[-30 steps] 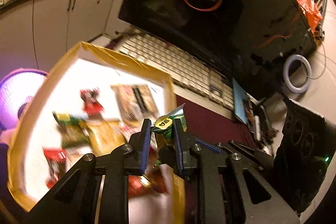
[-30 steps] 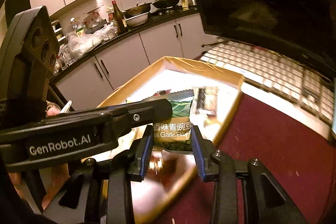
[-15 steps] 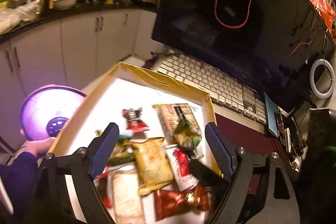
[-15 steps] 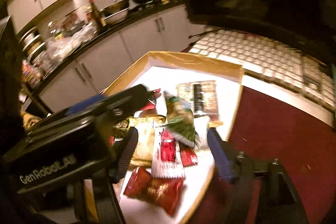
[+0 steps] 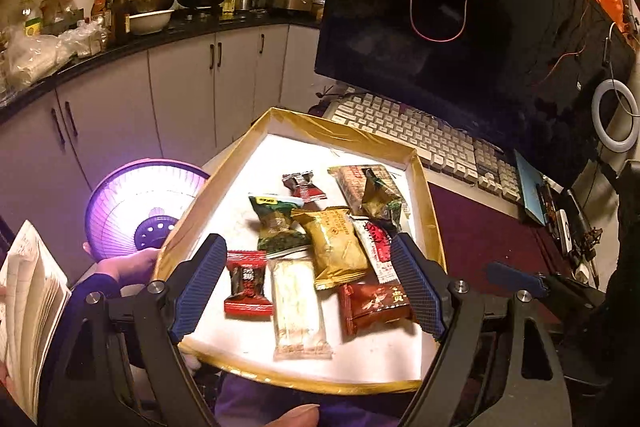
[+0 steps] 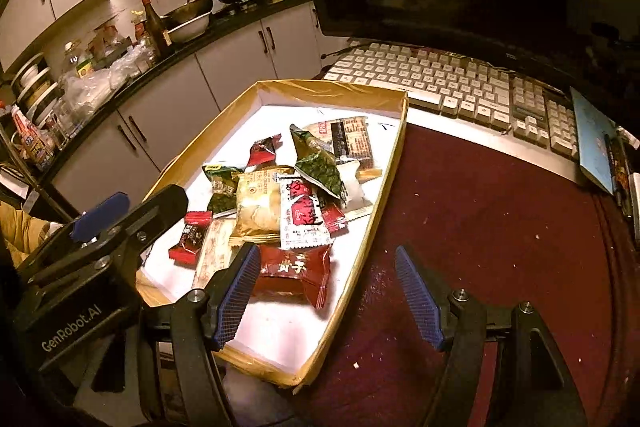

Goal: Organize snacks

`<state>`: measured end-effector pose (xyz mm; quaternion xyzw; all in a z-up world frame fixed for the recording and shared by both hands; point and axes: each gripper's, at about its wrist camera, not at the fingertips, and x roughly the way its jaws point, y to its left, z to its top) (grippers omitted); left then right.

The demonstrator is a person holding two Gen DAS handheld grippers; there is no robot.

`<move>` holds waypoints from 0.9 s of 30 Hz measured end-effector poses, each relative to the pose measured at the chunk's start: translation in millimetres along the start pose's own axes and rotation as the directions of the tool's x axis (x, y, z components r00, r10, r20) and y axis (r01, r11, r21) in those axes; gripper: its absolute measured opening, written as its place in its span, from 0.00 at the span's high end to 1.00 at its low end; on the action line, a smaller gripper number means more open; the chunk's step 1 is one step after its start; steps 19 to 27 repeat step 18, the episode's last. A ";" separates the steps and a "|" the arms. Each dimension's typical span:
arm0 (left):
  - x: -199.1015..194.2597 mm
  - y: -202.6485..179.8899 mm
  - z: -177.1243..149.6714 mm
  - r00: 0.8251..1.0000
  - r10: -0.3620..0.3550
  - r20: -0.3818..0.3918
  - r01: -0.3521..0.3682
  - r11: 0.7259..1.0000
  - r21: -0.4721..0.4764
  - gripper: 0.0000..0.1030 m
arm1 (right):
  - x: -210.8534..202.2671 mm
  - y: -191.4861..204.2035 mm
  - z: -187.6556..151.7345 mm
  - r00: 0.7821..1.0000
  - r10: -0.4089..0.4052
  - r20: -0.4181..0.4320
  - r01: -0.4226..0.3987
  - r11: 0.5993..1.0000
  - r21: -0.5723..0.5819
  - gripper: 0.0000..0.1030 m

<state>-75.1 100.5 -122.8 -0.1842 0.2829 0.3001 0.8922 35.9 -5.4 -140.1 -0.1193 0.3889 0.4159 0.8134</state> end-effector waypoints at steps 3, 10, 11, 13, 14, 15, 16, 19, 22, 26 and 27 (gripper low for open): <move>-1.8 1.4 -1.0 1.000 0.010 0.004 -0.010 1.000 0.005 0.18 | -1.0 1.8 -1.0 1.000 -0.007 -0.002 0.006 1.000 -0.001 0.31; 2.8 6.6 -1.1 1.000 0.024 -0.002 -0.024 1.000 -0.006 0.18 | 4.4 2.4 -3.5 0.999 -0.020 -0.027 0.020 1.000 0.003 0.31; 2.7 7.0 -1.0 1.000 0.027 -0.001 -0.027 1.000 -0.005 0.18 | 4.8 1.7 -3.5 0.999 -0.025 -0.027 0.025 1.000 0.004 0.31; 1.8 7.9 -0.5 0.999 0.037 0.006 -0.037 0.999 0.001 0.18 | 5.2 -0.3 -3.3 0.999 -0.034 -0.028 0.034 0.999 0.012 0.31; 2.0 8.4 -0.3 0.999 0.041 0.005 -0.041 0.999 0.001 0.18 | 5.3 -1.7 -2.5 0.999 -0.037 -0.027 0.038 0.999 0.018 0.31; 2.1 9.2 -0.2 0.999 0.042 0.004 -0.042 0.999 0.001 0.18 | 5.1 -3.6 -2.0 0.999 -0.039 -0.025 0.040 0.999 0.026 0.31; 1.8 10.1 0.0 0.999 0.041 0.005 -0.041 0.999 0.004 0.18 | 5.0 -5.3 -1.1 0.999 -0.038 -0.023 0.038 0.999 0.035 0.31; 0.2 11.3 -0.3 0.999 0.044 0.018 -0.044 0.999 0.001 0.18 | 5.3 -6.1 0.3 0.999 -0.043 -0.023 0.044 0.998 0.037 0.31; 0.2 11.3 -0.3 0.999 0.044 0.018 -0.044 0.999 0.001 0.18 | 5.3 -6.1 0.3 0.999 -0.043 -0.023 0.044 0.998 0.037 0.31; 0.2 11.3 -0.3 0.999 0.044 0.018 -0.044 0.999 0.001 0.18 | 5.3 -6.1 0.3 0.999 -0.043 -0.023 0.044 0.998 0.037 0.31; 0.2 11.3 -0.3 0.999 0.044 0.018 -0.044 0.999 0.001 0.18 | 5.3 -6.1 0.3 0.999 -0.043 -0.023 0.044 0.998 0.037 0.31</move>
